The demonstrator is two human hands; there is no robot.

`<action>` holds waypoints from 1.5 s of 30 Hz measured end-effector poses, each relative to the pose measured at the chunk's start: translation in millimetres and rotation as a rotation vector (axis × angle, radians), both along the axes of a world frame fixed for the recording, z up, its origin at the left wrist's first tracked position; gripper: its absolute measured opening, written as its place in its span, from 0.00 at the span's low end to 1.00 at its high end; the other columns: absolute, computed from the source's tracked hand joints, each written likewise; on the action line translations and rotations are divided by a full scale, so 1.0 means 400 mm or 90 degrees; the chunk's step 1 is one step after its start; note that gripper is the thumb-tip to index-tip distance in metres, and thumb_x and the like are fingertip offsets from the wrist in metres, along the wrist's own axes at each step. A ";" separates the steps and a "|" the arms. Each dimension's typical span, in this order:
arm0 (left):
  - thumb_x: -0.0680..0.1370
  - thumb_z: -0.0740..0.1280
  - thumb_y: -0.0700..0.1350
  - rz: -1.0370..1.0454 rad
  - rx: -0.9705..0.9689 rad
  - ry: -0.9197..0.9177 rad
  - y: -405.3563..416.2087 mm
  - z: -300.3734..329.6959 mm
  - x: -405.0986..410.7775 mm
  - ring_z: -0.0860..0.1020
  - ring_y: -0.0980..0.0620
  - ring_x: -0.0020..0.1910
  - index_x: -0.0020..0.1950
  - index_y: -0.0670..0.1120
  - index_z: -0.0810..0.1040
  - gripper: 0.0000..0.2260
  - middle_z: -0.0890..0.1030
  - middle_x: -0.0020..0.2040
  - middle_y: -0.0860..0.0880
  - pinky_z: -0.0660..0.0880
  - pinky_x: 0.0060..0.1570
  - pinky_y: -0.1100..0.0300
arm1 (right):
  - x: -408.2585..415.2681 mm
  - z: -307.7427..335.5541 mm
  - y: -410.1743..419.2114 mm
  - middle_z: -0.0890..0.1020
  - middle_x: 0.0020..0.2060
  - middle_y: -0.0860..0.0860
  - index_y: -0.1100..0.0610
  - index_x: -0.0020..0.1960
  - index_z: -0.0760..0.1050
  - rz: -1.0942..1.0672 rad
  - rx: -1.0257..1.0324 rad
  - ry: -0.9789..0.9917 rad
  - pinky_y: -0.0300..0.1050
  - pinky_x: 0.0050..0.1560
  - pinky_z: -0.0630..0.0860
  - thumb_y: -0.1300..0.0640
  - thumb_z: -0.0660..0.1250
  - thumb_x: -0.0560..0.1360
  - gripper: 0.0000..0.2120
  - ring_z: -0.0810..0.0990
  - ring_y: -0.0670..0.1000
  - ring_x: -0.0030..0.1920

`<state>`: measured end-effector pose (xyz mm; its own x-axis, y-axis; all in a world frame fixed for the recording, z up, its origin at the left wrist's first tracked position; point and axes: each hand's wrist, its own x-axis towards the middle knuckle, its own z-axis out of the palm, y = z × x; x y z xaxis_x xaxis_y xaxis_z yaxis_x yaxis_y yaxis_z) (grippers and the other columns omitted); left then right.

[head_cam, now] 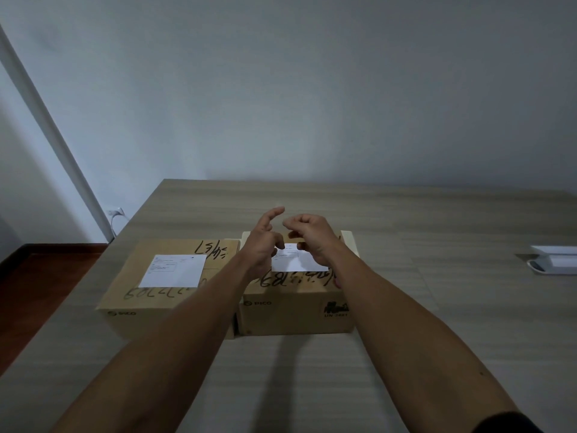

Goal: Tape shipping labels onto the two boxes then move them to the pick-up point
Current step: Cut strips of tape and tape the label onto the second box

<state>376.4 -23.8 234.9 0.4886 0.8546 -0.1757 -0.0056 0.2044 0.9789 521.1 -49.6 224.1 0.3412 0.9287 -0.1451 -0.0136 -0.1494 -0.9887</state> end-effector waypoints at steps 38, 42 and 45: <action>0.76 0.75 0.41 0.073 0.133 0.126 0.055 -0.061 0.022 0.79 0.54 0.41 0.38 0.39 0.82 0.08 0.82 0.38 0.50 0.75 0.49 0.58 | 0.109 0.040 -0.044 0.82 0.40 0.54 0.63 0.44 0.84 0.106 -0.171 -0.291 0.44 0.37 0.68 0.59 0.73 0.73 0.06 0.73 0.49 0.38; 0.75 0.75 0.40 0.125 0.129 0.122 0.032 -0.089 0.013 0.82 0.53 0.45 0.39 0.46 0.85 0.05 0.86 0.41 0.51 0.78 0.50 0.56 | 0.107 0.018 -0.028 0.83 0.47 0.60 0.60 0.44 0.85 0.124 -0.221 -0.319 0.44 0.36 0.66 0.51 0.74 0.69 0.12 0.71 0.54 0.41; 0.72 0.76 0.45 0.148 0.122 0.159 0.018 -0.123 -0.013 0.84 0.53 0.49 0.40 0.50 0.87 0.01 0.87 0.43 0.55 0.79 0.59 0.50 | 0.095 -0.001 -0.017 0.76 0.39 0.56 0.58 0.37 0.79 0.170 -0.254 -0.350 0.42 0.32 0.62 0.51 0.75 0.72 0.12 0.65 0.52 0.33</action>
